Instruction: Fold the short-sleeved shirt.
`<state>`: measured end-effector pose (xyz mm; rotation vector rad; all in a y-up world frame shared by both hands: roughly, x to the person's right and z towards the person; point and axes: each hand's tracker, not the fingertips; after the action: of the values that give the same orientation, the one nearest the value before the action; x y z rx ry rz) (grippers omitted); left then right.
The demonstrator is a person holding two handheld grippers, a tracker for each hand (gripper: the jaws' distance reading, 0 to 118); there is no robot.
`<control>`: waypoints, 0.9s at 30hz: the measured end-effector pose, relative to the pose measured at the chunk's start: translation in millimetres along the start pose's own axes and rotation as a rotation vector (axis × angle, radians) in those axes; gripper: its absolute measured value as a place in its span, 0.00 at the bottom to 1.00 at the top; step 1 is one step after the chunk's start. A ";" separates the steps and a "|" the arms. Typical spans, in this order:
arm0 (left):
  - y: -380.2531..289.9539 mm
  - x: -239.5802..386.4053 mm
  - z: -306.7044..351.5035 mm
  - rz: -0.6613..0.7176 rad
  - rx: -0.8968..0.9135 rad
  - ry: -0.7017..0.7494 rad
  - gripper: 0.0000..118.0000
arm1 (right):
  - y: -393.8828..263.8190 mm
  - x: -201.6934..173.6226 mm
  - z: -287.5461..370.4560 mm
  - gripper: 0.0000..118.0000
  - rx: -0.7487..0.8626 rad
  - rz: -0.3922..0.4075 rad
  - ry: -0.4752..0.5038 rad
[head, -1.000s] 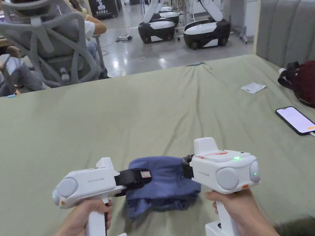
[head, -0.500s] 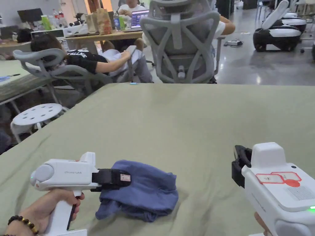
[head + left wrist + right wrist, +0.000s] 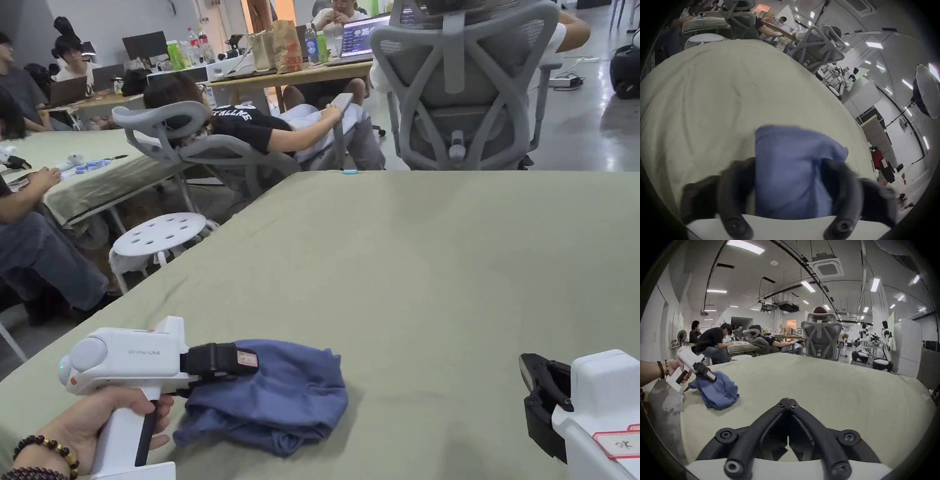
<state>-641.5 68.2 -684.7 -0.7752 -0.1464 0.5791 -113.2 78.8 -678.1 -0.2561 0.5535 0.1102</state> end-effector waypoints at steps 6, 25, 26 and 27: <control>41.0 49.3 60.4 -0.039 0.322 0.214 1.00 | 23.1 16.6 18.4 0.00 0.031 0.002 -0.030; -195.3 467.9 -24.5 -0.564 0.676 0.045 0.00 | 54.0 185.6 244.9 0.00 0.124 0.023 -0.494; -207.3 478.0 -27.2 -0.569 0.701 0.049 0.00 | 47.5 198.2 258.8 0.00 0.123 0.007 -0.525; -218.7 485.9 -28.7 -0.562 0.709 0.043 0.00 | 39.9 210.6 274.3 0.00 0.123 -0.006 -0.545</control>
<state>-130.1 190.2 -593.2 -0.0387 -0.1020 0.0539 196.6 198.4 -573.7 -0.0990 0.0170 0.1331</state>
